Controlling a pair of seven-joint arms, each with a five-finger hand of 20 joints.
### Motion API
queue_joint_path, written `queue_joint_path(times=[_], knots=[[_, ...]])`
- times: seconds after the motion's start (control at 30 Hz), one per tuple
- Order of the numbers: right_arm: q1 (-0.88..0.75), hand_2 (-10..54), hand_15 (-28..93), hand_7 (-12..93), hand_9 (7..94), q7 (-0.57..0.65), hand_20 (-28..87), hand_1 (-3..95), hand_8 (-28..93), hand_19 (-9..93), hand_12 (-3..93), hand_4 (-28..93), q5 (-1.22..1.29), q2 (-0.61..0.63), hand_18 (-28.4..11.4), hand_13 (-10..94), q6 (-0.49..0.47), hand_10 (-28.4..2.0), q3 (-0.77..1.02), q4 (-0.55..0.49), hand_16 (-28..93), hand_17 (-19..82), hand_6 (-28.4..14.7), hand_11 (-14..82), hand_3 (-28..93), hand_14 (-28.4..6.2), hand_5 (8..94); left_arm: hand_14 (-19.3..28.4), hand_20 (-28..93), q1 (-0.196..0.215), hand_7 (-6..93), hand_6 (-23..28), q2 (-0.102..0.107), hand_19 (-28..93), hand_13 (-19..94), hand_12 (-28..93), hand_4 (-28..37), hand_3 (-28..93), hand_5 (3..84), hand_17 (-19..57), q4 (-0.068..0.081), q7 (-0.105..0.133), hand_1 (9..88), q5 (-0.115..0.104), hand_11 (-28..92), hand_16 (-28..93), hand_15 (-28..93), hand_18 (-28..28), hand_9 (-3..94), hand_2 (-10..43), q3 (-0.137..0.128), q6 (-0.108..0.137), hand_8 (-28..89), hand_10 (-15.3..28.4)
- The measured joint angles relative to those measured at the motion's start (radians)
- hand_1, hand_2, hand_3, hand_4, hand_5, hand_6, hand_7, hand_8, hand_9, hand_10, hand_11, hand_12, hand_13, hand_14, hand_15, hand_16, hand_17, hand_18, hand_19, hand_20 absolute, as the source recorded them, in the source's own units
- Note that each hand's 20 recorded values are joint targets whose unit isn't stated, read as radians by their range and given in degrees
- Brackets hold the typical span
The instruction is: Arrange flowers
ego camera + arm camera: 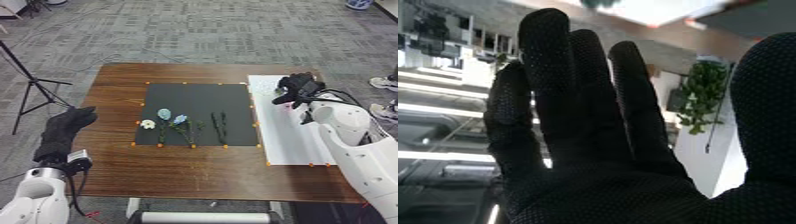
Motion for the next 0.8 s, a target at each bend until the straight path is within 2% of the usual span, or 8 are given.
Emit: queue_joint_path(times=[0.43, 0.67, 0.77, 0.8], knots=[[-0.043, -9.5, 52, 21, 65.6, -0.013, 53, 28.8, -11, 71, 17.7, -28, -0.003, 0.020, -22.9, 65, -0.025, -12.4, 0.024, -0.003, 29, 30, -0.1, 16.1, 72, -12.7, 56.6, 17.1, 17, 0.007, 16.8, 2.5, -0.004, 5, 43, 11, -28.3, 66, 57.5, 8.5, -0.005, 0.001, 25.4, 0.000, 22, -3, 21, 10.2, 56.7, 22.5, -0.001, 0.000, -8, 14.8], [-0.056, -9.5, 52, 23, 71.6, -0.001, 53, 41.0, -13, 74, 17.4, -28, -0.007, 0.018, -21.9, 69, -0.020, -11.6, 0.023, 0.000, 30, 32, 1.7, 18.1, 73, -11.0, 61.8, 17.2, 17, 0.007, 16.7, 2.6, -0.010, 5, 43, 11, -28.3, 66, 57.5, 8.6, -0.006, 0.002, 25.4, 0.000, 22, -3, 21, 10.2, 56.8, 22.6, 0.001, 0.000, -8, 14.9], [-0.058, -9.5, 53, 26, 74.8, 0.018, 53, 48.3, -4, 75, 17.4, -28, -0.007, 0.014, -21.6, 70, 0.004, -11.0, 0.014, 0.011, 30, 34, 2.1, 18.7, 67, -10.3, 64.7, 17.2, 17, 0.007, 16.7, 2.5, -0.013, 5, 43, 11, -28.3, 66, 57.5, 8.6, -0.006, 0.002, 25.3, 0.000, 22, -3, 21, 10.2, 56.8, 22.6, 0.002, 0.000, -8, 14.8], [-0.059, -9.5, 52, 26, 76.7, 0.024, 53, 51.7, -3, 75, 20.7, -27, -0.007, 0.012, -21.6, 71, 0.016, -10.6, 0.012, 0.015, 31, 34, 2.3, 16.4, 64, -10.1, 66.2, 17.2, 17, 0.007, 16.7, 2.5, -0.013, 5, 43, 11, -28.3, 66, 57.5, 8.6, -0.007, 0.002, 25.3, 0.000, 22, -3, 21, 10.2, 56.8, 22.6, 0.002, 0.000, -8, 14.9]])
